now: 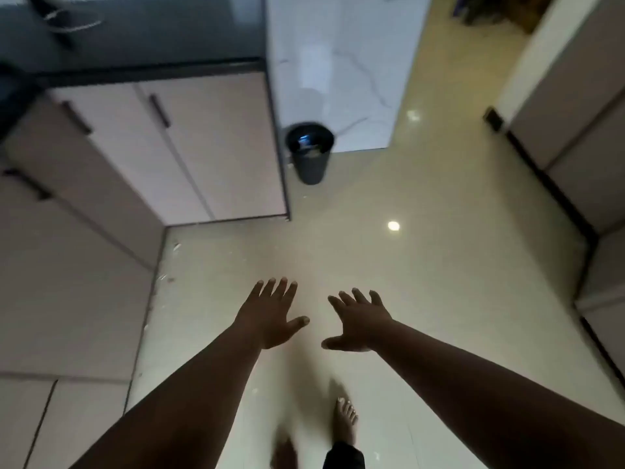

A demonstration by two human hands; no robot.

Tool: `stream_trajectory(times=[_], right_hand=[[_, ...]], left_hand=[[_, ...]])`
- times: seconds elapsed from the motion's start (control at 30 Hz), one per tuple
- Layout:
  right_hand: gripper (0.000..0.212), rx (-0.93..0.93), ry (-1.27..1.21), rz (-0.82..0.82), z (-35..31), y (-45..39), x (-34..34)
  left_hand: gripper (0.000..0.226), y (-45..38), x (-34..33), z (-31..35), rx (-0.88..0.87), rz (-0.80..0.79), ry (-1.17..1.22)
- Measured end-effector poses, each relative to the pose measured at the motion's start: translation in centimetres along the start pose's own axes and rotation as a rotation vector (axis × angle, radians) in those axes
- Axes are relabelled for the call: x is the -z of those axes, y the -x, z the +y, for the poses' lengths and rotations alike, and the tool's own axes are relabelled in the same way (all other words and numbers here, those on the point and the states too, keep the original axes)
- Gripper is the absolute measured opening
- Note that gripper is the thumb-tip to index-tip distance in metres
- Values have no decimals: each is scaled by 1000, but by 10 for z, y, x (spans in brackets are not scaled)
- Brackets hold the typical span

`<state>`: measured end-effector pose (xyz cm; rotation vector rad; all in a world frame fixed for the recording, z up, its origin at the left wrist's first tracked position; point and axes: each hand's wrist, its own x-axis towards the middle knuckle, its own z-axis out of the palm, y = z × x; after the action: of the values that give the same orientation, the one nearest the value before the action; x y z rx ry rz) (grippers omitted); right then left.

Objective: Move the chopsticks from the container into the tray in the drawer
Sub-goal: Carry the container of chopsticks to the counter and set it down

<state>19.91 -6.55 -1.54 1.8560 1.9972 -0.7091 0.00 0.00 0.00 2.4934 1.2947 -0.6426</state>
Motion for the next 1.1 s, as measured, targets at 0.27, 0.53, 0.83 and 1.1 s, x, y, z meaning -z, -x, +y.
stream_trajectory(times=[0.27,0.53,0.83,1.1], right_hand=[[105,-502,-234,154,80,105,-27],[104,-796,-290,227,144,212,-31],[105,-907,-344,261,247,270,-44],[104,-937,-277,351,402,327,-18]], left_hand=[[83,-51,46,128,-424,82,-151],[83,-57,84,254,-683,114,-268],[82,-85,102,397,-907,145,-353],[82,-147,162,537,-830,215,-275]])
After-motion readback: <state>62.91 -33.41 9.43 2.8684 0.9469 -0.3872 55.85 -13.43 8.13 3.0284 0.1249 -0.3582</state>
